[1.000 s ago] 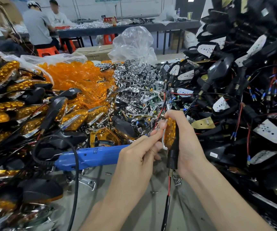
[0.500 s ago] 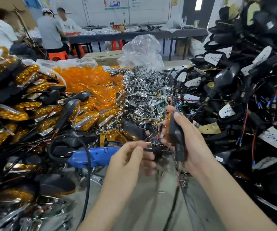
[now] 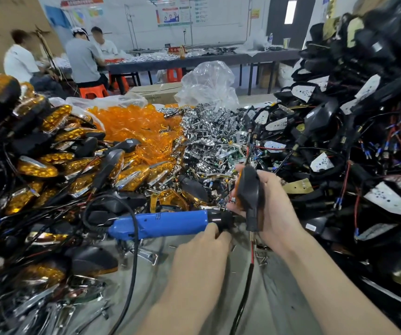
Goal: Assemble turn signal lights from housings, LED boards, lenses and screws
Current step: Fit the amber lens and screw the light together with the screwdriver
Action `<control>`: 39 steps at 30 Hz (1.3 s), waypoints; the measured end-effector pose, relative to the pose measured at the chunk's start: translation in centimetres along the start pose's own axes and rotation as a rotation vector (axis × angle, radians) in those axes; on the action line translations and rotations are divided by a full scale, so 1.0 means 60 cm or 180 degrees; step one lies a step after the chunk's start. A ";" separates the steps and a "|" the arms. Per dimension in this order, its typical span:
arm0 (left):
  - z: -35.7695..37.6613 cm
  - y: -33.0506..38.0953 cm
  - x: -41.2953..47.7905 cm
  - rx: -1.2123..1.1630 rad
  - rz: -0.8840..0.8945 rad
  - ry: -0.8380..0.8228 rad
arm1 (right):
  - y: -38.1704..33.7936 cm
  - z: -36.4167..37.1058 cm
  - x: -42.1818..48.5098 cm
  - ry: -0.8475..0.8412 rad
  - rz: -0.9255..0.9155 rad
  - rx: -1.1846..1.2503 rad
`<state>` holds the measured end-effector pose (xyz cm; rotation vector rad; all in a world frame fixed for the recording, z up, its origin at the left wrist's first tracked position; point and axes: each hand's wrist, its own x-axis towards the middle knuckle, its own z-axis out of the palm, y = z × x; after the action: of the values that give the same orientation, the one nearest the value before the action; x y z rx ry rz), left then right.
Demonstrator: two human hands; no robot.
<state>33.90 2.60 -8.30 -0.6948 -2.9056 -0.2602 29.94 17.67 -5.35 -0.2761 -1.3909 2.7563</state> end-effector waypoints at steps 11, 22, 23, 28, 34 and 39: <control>-0.043 -0.011 0.056 -0.2528 0.0014 0.1572 | 0.005 0.002 0.005 -0.0206 0.0046 -0.0245; -0.023 -0.010 0.086 -0.2989 -0.0308 0.1820 | 0.029 0.009 0.015 -0.0298 -0.0263 -0.0534; -0.021 -0.011 0.087 -0.2948 -0.0326 0.1802 | 0.032 0.006 0.017 -0.0305 -0.0304 -0.0588; -0.023 -0.012 0.085 -0.2996 -0.0353 0.1856 | 0.040 0.006 0.019 -0.0382 -0.0507 -0.0853; -0.022 -0.009 0.083 -0.2787 -0.0312 0.1978 | 0.043 0.014 0.006 -0.0301 -0.0589 -0.1017; -0.018 -0.006 0.072 -0.1791 -0.0050 0.2036 | 0.046 0.015 0.005 -0.0237 -0.0607 -0.0985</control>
<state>30.02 3.98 -6.49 -0.5193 -2.2180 -1.1007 29.59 15.37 -7.09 -0.0459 -1.7612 2.4186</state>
